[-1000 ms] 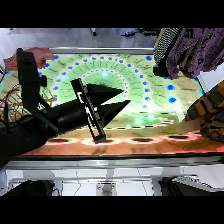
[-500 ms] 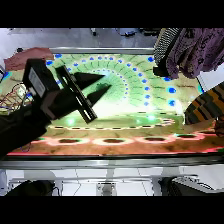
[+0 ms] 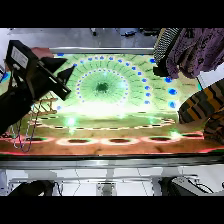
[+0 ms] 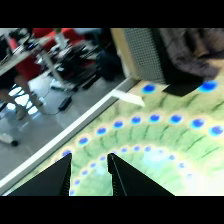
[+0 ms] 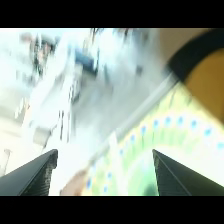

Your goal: Fold the clothes and pants, and hang the long-sleeved shirts on hangers.

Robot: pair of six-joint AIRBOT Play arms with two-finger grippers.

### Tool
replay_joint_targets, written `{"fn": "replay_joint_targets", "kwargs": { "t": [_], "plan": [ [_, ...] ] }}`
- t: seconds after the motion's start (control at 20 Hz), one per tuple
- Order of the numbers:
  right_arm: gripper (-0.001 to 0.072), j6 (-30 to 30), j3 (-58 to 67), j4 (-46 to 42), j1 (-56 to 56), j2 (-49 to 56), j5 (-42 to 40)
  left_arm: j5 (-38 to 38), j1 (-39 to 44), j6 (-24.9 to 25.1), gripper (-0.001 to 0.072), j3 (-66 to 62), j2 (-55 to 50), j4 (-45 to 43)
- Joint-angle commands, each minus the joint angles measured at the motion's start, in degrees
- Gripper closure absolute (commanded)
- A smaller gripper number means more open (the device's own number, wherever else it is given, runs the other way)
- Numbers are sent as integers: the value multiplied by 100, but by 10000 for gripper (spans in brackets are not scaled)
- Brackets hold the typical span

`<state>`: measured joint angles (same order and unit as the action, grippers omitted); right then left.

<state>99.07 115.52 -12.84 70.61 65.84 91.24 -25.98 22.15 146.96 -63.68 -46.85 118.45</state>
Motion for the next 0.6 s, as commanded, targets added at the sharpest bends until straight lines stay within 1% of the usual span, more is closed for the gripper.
{"fn": "replay_joint_targets", "kwargs": {
  "t": [0.0,0.2,0.55],
  "plan": [
    [11,-20,7,260,-509,-173,577,9,-529,4,423,111,-2,-17],
    [11,-17,7,260,-857,-249,592,7,-570,2,423,111,-2,-15],
    [11,-17,4,164,-846,-245,487,7,-570,2,423,111,-2,-15]
  ]
}}
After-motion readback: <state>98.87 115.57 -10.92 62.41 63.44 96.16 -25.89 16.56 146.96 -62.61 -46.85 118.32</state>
